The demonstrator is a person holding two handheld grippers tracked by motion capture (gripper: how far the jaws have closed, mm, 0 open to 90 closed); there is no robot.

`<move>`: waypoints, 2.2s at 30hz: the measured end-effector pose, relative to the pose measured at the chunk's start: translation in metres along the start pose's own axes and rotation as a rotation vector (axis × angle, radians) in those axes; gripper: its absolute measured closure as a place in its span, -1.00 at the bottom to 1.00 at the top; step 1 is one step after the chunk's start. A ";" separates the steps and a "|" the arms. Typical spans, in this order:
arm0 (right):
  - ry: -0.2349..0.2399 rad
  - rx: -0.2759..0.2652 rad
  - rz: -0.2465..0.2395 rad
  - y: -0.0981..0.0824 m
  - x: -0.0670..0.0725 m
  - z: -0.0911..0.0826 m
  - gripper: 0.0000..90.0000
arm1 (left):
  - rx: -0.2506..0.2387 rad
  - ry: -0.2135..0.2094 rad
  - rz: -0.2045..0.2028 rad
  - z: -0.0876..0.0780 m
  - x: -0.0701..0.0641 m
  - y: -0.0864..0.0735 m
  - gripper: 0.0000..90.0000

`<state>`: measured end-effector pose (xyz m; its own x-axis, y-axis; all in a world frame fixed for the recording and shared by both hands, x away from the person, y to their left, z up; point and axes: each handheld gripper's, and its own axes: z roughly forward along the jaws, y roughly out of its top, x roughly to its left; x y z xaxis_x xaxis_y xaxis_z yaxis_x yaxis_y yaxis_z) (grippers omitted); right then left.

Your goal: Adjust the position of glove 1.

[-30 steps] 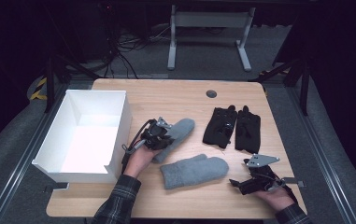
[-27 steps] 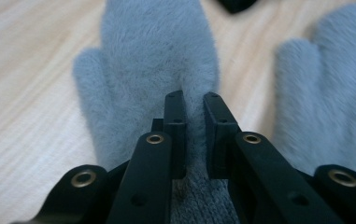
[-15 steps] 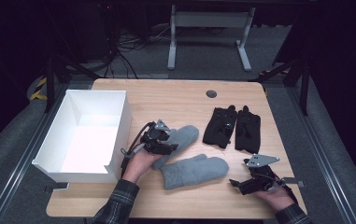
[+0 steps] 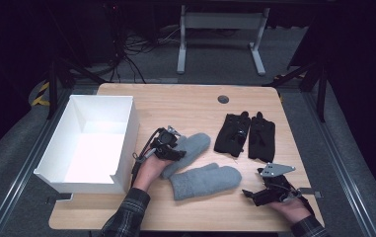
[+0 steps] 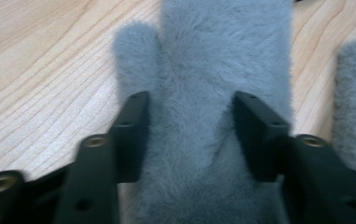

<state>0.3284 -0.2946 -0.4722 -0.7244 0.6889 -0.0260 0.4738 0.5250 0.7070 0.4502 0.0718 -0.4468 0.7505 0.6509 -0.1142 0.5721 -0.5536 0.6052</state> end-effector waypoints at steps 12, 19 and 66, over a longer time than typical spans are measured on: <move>0.000 0.000 0.000 0.000 0.000 0.000 -0.99 | -0.037 -0.040 0.019 -0.013 0.003 0.006 0.84; 0.000 0.000 -0.001 0.000 0.000 0.000 -0.99 | -0.115 -0.132 0.064 -0.034 -0.011 0.016 0.85; 0.008 0.037 -0.003 0.004 0.000 -0.004 -0.76 | -0.066 -0.297 0.246 -0.028 -0.078 0.022 0.01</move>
<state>0.3287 -0.2943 -0.4664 -0.7301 0.6830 -0.0225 0.4894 0.5455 0.6804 0.3955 0.0232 -0.4028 0.9313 0.3190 -0.1761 0.3477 -0.6334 0.6913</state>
